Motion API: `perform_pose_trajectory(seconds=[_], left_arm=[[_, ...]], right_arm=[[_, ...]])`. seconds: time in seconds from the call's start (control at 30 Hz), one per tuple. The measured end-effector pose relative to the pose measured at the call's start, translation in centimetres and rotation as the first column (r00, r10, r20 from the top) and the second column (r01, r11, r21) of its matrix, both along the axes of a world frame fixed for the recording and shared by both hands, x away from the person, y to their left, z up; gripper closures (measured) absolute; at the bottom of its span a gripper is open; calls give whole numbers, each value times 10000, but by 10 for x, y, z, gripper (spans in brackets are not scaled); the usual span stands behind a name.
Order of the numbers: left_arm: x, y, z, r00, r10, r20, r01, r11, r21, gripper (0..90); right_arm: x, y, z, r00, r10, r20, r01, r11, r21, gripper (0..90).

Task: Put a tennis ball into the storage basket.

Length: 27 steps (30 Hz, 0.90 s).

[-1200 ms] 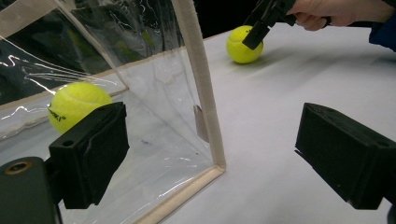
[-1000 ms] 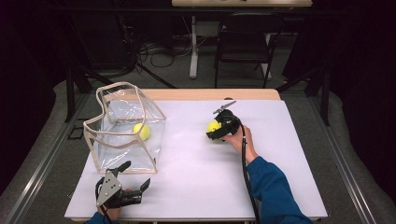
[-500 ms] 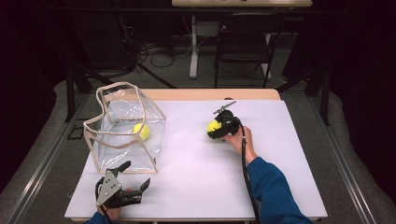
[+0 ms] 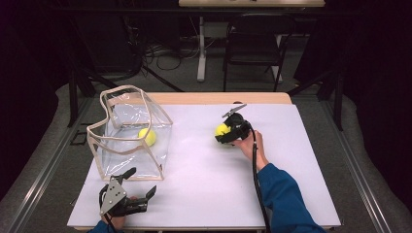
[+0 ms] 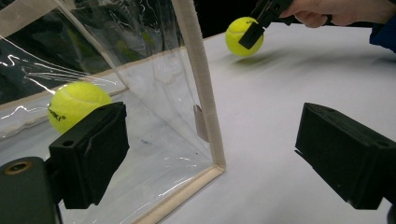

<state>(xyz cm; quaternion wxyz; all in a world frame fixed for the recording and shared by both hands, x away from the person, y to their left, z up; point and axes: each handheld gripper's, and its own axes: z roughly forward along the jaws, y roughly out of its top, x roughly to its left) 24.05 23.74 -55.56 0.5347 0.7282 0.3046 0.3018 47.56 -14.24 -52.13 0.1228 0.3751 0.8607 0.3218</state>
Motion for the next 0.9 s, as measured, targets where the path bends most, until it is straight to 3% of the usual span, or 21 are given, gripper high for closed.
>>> perform_pose_trajectory(seconds=[0.47, 0.9], left_arm=[[0, -1, 0, 10000, 6, -25, -6, 10000, 46, 94], [0, -1, 0, 10000, -3, 4, 3, 10000, 34, 94]], right_arm=[[-13, -2, 25, 9984, 246, 501, -263, 9990, 348, 258], [-21, 10, 45, 9947, 710, 741, -745, 9962, 459, 259]])
